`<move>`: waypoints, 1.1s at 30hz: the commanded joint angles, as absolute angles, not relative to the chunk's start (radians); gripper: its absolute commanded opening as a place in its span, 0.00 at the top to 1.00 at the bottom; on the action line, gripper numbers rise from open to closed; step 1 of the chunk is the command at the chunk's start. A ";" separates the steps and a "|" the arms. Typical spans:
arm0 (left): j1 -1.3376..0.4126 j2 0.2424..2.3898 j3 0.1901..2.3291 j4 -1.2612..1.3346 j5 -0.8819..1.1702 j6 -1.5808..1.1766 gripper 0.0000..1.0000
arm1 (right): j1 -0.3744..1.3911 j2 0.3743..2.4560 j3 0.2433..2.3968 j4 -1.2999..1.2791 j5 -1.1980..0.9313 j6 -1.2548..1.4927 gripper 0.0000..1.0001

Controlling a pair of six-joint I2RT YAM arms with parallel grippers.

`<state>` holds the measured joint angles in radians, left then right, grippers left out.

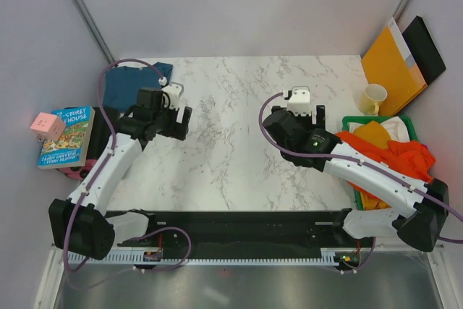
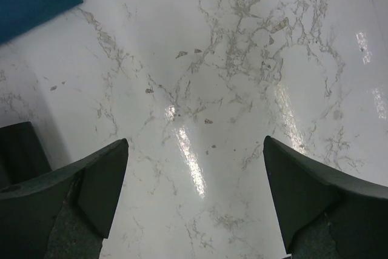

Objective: Fold and stack the t-shirts
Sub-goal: Grab crumpled tshirt from bin with the right arm

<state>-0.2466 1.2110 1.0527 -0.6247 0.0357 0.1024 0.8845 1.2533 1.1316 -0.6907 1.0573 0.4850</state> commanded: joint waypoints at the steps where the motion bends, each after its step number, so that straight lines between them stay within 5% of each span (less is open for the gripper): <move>1: -0.249 1.143 1.020 -0.578 0.028 0.100 0.00 | 0.887 1.229 1.129 -0.660 1.111 0.508 0.03; 5: -0.245 1.115 0.976 -0.580 0.020 0.118 0.00 | 0.777 1.207 1.129 -0.719 1.042 0.537 0.10; 9: -0.219 1.095 0.948 -0.580 0.043 0.127 0.00 | 0.485 1.094 1.057 -0.739 0.879 0.555 0.24; 15: -0.167 1.118 0.960 -0.580 0.120 0.109 0.00 | 0.088 1.016 0.937 -0.761 0.624 0.572 0.26; 20: -0.130 1.176 0.994 -0.584 0.149 0.098 0.00 | 0.026 0.974 0.862 -0.802 0.532 0.672 0.30; 24: -0.123 1.187 0.996 -0.584 0.181 0.095 0.01 | 0.006 0.891 0.792 -0.793 0.497 0.712 0.43; 33: -0.123 1.197 0.994 -0.591 0.235 0.095 0.01 | 0.006 0.911 0.787 -0.782 0.472 0.703 0.42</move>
